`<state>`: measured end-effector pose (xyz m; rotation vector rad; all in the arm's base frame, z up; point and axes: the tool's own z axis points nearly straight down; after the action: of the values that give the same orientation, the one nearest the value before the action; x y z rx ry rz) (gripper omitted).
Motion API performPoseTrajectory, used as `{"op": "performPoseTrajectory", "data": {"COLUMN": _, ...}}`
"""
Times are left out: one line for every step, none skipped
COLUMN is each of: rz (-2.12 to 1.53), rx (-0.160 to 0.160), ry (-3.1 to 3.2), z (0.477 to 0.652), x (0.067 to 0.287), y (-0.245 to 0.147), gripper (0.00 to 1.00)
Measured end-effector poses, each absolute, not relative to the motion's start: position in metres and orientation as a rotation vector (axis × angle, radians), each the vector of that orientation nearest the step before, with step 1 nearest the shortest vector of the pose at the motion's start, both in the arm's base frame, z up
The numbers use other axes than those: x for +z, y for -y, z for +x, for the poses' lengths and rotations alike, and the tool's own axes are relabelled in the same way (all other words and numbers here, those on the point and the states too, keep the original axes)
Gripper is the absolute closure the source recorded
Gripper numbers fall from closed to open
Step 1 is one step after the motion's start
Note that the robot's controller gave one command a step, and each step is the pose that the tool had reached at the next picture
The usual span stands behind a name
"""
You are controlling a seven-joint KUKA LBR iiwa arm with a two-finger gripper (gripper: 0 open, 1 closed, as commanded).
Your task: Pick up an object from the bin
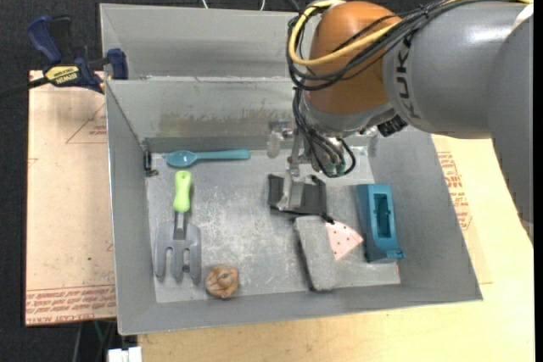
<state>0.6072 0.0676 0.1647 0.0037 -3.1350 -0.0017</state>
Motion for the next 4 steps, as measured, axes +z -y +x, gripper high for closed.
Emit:
{"op": "performPoseTrajectory", "data": {"rz": 0.001, "rx": -0.003, "ry": 3.143, "z": 0.609, "x": 0.170, "y": -0.067, "gripper": 0.00}}
{"op": "performPoseTrajectory", "data": {"rz": 0.161, "rx": -0.003, "ry": 3.142, "z": 0.607, "x": 0.093, "y": -0.014, "gripper": 0.00}}
{"op": "performPoseTrajectory", "data": {"rz": 0.041, "rx": -0.008, "ry": 3.151, "z": 0.602, "x": 0.103, "y": 0.005, "gripper": 0.00}}
{"op": "performPoseTrajectory", "data": {"rz": 0.135, "rx": -0.006, "ry": 3.142, "z": 0.604, "x": 0.083, "y": 0.001, "gripper": 0.00}}
